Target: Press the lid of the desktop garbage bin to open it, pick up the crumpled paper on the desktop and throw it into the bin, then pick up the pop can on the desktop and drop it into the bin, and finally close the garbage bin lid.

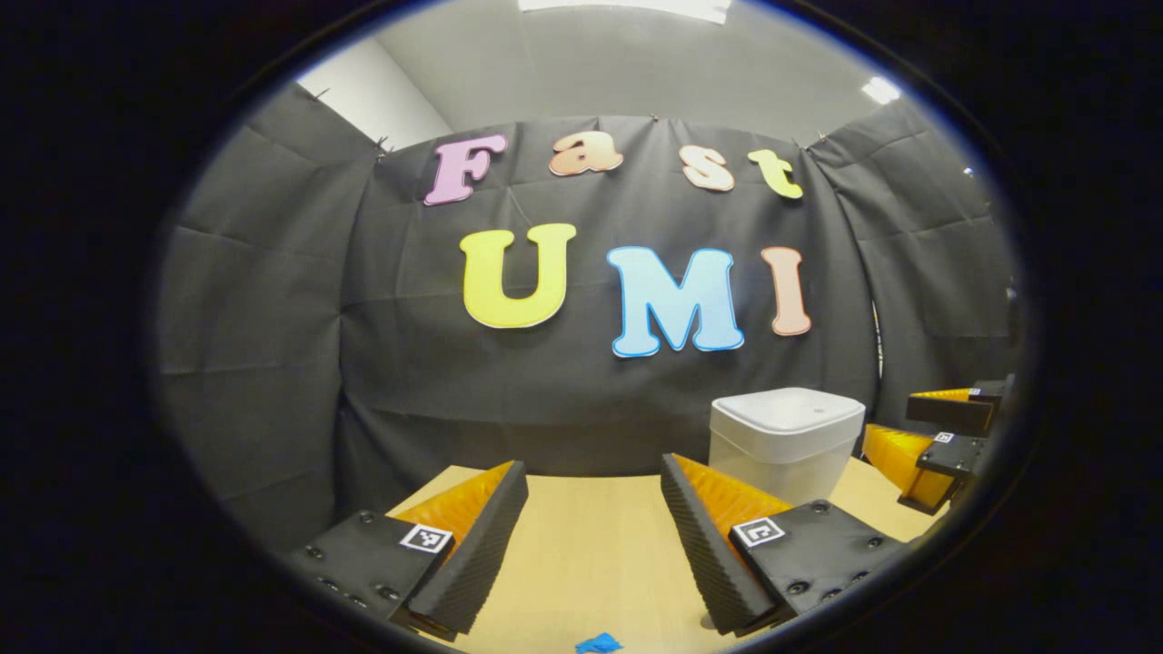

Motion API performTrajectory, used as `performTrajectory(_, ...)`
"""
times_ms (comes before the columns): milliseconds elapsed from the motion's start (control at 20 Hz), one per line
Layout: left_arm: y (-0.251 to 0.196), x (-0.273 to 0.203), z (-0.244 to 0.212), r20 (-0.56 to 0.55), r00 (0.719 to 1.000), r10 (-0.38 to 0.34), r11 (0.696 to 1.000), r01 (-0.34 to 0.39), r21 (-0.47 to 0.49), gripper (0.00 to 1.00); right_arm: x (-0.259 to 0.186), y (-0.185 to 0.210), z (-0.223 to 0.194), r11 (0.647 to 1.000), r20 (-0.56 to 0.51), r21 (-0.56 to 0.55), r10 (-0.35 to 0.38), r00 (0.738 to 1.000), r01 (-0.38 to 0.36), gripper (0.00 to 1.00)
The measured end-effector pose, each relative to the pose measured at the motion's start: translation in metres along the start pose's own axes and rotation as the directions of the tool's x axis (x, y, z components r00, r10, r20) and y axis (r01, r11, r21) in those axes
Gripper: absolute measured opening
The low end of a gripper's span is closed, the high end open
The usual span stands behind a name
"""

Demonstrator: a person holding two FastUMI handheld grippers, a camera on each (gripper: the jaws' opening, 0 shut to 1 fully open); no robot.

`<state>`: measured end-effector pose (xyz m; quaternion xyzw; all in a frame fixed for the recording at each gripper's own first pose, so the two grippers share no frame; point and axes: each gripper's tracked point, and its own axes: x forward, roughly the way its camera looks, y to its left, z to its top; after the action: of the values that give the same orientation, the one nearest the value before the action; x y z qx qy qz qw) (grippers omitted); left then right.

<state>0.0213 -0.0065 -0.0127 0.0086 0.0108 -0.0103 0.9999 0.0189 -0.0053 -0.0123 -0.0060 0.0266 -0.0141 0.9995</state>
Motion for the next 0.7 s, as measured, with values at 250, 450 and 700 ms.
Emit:
performTrajectory(250, 0.003, 0.002, -0.007, -0.017, 1.000, 0.012, 1.000, -0.012, 0.003, 1.00, 0.015, -0.002, 0.001, 1.000, 0.006, -0.006, 0.003, 1.000, -0.003, 0.87)
performTrajectory(450, 0.007, 0.005, -0.007, -0.017, 1.000, 0.023, 1.000, -0.023, 0.009, 1.00, 0.030, -0.008, -0.002, 1.000, -0.008, 0.013, -0.001, 1.000, 0.001, 0.70)
performTrajectory(700, 0.007, 0.006, -0.011, -0.025, 0.999, 0.030, 1.000, -0.030, 0.002, 1.00, 0.044, -0.019, -0.003, 0.999, -0.009, 0.018, -0.029, 1.000, 0.029, 0.35)
